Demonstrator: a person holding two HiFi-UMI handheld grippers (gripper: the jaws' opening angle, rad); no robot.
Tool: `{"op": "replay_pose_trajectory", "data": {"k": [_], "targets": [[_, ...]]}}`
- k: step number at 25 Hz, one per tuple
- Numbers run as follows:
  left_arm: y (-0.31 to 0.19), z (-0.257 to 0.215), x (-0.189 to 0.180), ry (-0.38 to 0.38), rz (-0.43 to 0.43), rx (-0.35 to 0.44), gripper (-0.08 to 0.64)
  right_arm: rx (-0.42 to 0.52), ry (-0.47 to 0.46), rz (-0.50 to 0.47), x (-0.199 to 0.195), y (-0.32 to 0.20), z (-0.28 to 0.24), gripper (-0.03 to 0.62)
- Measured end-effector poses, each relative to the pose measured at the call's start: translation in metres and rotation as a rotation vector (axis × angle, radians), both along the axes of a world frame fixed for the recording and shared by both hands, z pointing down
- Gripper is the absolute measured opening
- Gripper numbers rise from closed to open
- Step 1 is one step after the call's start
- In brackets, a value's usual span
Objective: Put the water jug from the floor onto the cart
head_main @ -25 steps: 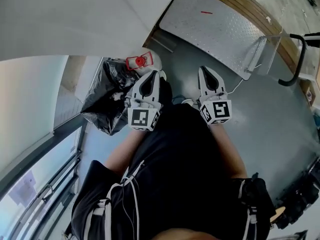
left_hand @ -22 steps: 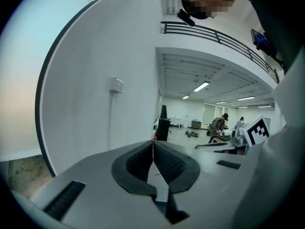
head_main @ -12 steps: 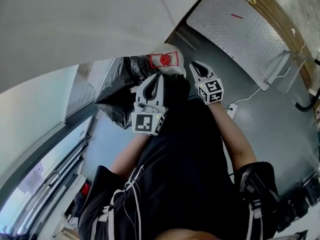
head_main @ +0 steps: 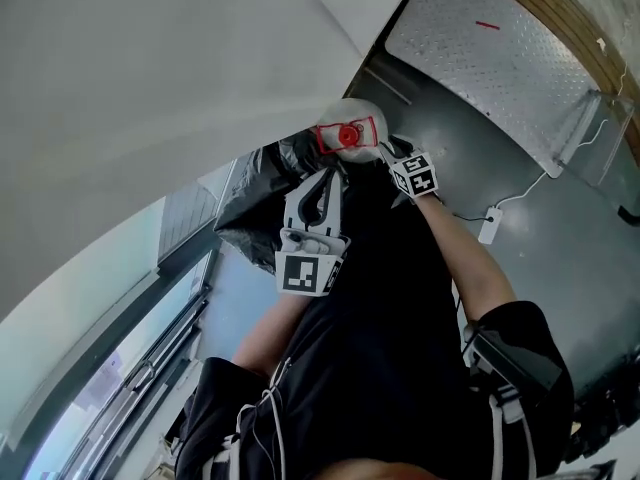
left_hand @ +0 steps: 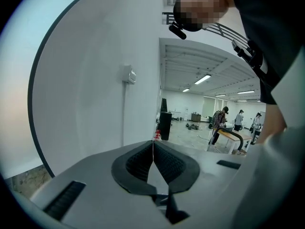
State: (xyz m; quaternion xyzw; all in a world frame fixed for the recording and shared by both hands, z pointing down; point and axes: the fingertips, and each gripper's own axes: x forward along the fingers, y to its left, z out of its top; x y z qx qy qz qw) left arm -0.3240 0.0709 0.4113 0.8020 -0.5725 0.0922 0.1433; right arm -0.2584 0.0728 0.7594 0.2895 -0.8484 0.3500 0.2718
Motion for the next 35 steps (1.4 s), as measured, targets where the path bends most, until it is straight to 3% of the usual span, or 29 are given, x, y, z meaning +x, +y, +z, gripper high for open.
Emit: {"op": "replay_pose_trajectory", "data": {"k": [7,13,24,28,29,35], "targets": [[-0.006,0.035,0.006,0.000,-0.017,-0.016,0.018,-0.074,0.033,0.034,-0.016,-0.010,0.068,0.123],[0.000,0.076,0.000,-0.007,-0.052,-0.101,0.018,-0.184,0.044,0.056,-0.022,0.005,0.127,0.127],[-0.013,0.129,-0.016,0.016,-0.112,-0.125,0.018,-0.326,0.055,0.137,-0.039,0.002,0.204,0.133],[-0.007,0.131,-0.025,0.015,-0.136,-0.132,0.018,-0.336,0.068,0.153,-0.040,0.003,0.214,0.127],[-0.005,0.131,-0.026,0.018,-0.141,-0.138,0.018,-0.335,0.050,0.157,-0.041,0.002,0.210,0.084],[0.000,0.120,-0.032,0.021,-0.143,-0.183,0.018,-0.361,0.036,0.186,-0.031,0.007,0.184,0.084]]}}
